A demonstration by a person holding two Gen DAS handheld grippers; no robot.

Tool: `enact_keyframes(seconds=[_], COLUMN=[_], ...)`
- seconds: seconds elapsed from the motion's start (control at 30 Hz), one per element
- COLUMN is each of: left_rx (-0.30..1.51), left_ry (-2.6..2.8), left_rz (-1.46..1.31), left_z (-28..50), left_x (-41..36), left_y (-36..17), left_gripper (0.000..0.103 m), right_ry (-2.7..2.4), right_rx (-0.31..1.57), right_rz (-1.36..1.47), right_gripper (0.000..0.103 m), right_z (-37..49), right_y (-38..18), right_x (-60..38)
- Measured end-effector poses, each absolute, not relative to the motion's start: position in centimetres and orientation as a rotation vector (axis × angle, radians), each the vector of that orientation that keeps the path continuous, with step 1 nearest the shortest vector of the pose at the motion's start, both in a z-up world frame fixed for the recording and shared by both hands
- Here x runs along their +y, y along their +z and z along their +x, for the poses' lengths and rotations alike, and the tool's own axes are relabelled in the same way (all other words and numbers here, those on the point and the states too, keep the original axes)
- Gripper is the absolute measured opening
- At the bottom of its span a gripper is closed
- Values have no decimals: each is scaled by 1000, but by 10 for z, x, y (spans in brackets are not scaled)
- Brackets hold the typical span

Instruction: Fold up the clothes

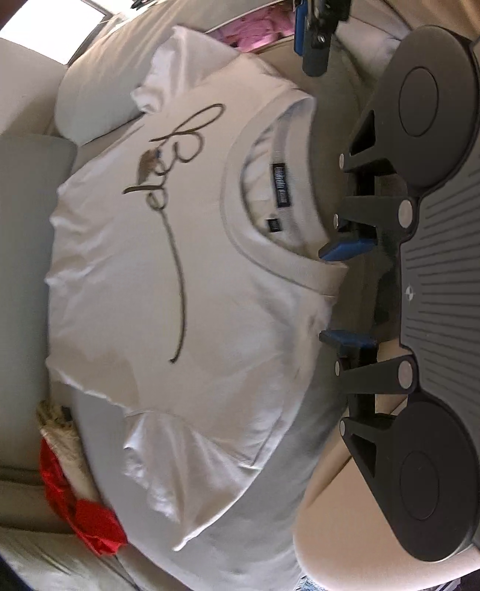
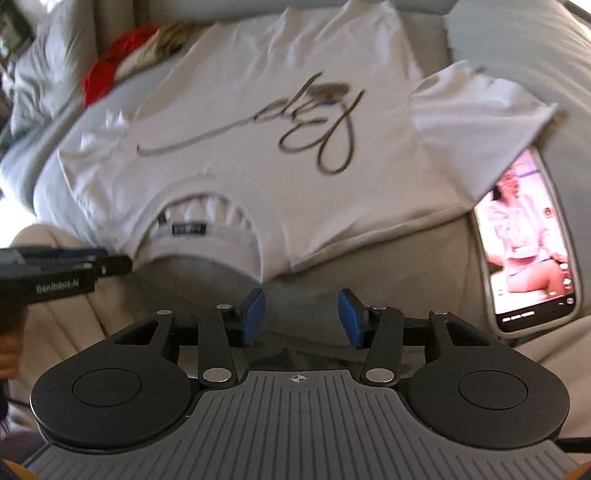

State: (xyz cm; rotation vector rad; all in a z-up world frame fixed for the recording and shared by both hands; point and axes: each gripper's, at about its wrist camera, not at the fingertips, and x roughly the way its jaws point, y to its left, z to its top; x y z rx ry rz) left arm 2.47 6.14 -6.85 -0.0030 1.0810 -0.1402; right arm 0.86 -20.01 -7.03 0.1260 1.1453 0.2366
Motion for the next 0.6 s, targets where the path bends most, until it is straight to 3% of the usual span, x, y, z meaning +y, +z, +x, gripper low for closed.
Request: enact_keyframes(seconds=[0.17,0.33,0.4,0.5,0.6], left_rx=[1054,864,769,684,677], left_ry=[-142,-177,-176,-182,-177], left_rz=[-23,-74,-84,-81,-95], left_z=[35,58,71,116,174], left_x=[65,90,101,112,125], left_y=[-48,26,58,78,74], left_gripper=[41,42,47,49,48], right_ry=[239,311,324,336,291], right_rx=[1088,956,864,750,747], right_rz=[260,333,329,309,277], right_gripper=[50,52,55,62,65], right_z=[17,30,41,65,122], right_y=[-51,14,47,87,89], right_x=[-218,-237,-244,-252,-253])
